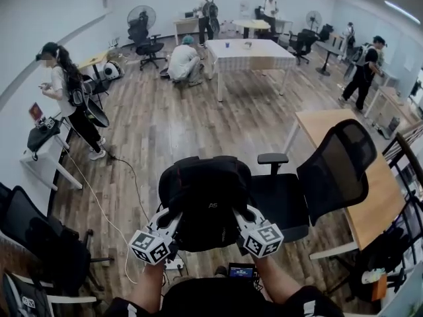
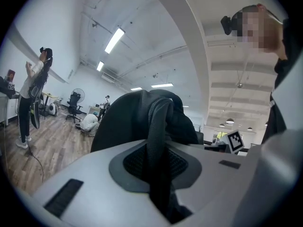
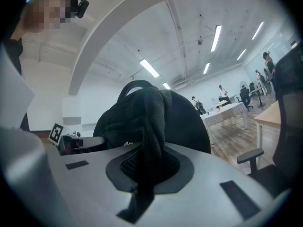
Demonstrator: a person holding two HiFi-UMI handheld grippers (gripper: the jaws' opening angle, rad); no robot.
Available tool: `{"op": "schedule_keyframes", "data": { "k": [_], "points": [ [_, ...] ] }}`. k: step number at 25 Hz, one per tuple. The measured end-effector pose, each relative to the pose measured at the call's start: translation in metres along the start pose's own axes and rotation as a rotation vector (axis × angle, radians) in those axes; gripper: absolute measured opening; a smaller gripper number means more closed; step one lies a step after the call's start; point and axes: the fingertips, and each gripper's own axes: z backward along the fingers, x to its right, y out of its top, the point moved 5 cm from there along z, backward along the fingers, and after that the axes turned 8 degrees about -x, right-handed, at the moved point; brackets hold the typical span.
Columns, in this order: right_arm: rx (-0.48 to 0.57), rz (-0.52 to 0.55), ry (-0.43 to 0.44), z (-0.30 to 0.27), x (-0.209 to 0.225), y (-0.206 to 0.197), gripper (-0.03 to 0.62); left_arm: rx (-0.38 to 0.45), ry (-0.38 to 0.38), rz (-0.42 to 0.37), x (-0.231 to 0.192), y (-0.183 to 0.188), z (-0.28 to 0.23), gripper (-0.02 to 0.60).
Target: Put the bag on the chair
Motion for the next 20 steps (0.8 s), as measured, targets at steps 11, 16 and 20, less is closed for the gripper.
{"op": "schedule_keyframes", "data": {
  "k": [11, 16, 20],
  "points": [
    [-0.012, -0.023, 0.039, -0.032, 0.063, 0.025, 0.025, 0.002, 0.036, 0.008, -0.01, 0.015, -0.06, 0.052],
    [-0.023, -0.037, 0.052, -0.058, 0.077, 0.028, 0.025, 0.006, 0.047, 0.002, -0.03, 0.02, -0.078, 0.052],
    [-0.031, -0.028, 0.032, -0.085, 0.092, 0.031, 0.025, 0.0, 0.065, -0.012, -0.055, 0.023, -0.098, 0.052]
  ]
}}
